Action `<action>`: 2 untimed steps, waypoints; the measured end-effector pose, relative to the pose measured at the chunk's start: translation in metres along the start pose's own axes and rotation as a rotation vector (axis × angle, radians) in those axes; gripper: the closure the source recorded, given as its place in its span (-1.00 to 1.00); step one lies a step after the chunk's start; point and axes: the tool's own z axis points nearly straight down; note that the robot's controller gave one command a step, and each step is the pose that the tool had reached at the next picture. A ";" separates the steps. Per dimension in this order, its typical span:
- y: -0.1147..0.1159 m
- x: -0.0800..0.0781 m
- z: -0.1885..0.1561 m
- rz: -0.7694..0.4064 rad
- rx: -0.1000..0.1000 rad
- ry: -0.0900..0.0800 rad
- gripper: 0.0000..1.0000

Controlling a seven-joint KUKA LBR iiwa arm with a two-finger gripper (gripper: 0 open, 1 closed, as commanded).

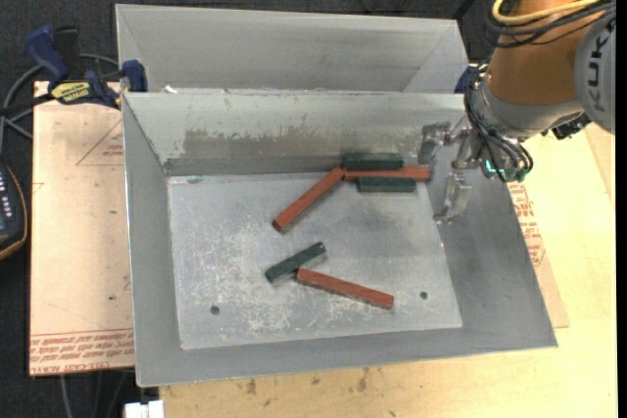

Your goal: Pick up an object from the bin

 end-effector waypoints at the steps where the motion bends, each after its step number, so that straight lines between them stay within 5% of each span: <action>1: 0.037 -0.033 0.042 -0.214 -0.001 -0.007 -1.00; 2: 0.132 0.011 0.017 -0.335 -0.003 -0.007 -1.00</action>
Offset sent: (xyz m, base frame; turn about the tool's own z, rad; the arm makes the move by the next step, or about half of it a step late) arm 0.0322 0.0349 -0.0405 -0.2145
